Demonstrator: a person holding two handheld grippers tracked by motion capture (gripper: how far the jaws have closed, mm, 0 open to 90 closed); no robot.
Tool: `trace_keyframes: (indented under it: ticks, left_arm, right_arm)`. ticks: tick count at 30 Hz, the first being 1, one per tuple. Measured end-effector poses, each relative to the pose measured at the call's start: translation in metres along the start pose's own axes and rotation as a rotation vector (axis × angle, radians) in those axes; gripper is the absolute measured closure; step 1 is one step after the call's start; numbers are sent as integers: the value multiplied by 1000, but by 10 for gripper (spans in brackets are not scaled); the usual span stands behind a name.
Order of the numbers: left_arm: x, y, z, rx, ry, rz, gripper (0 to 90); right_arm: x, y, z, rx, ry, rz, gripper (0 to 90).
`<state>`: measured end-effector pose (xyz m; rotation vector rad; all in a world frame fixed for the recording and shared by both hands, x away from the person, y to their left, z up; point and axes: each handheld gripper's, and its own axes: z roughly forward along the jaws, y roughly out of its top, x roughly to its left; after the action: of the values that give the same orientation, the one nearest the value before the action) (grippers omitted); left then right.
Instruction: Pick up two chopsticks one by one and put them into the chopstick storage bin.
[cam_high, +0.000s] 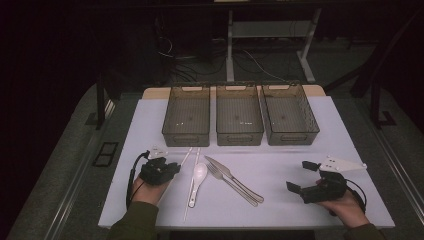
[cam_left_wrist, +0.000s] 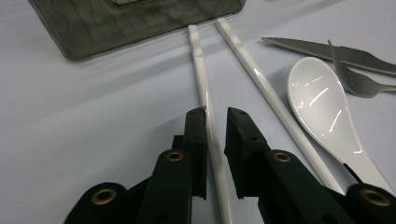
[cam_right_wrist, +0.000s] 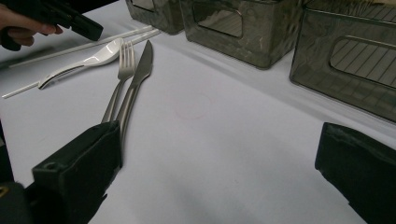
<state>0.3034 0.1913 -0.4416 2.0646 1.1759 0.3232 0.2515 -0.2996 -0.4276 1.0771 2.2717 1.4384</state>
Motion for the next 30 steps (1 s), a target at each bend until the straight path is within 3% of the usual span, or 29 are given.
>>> trace_keyframes:
  ticks: [4,10,17,21,30]
  left_arm:
    - [-2,-2,3,26,2,17,797]
    - [-6,-3,4,25,31,39,815]
    - [-6,-2,3,32,31,30,833]
    - [-5,-2,1,41,39,50,839]
    - [-1,-6,0,19,15,49,832]
  right_arm:
    - [0,0,0,0,-2,1,8]
    - [0,0,-1,-2,-3,3,8]
    - [1,0,-1,-4,-1,5,8]
    - [0,0,-1,-6,1,4,8]
    - [0,0,-2,-6,1,4,8]
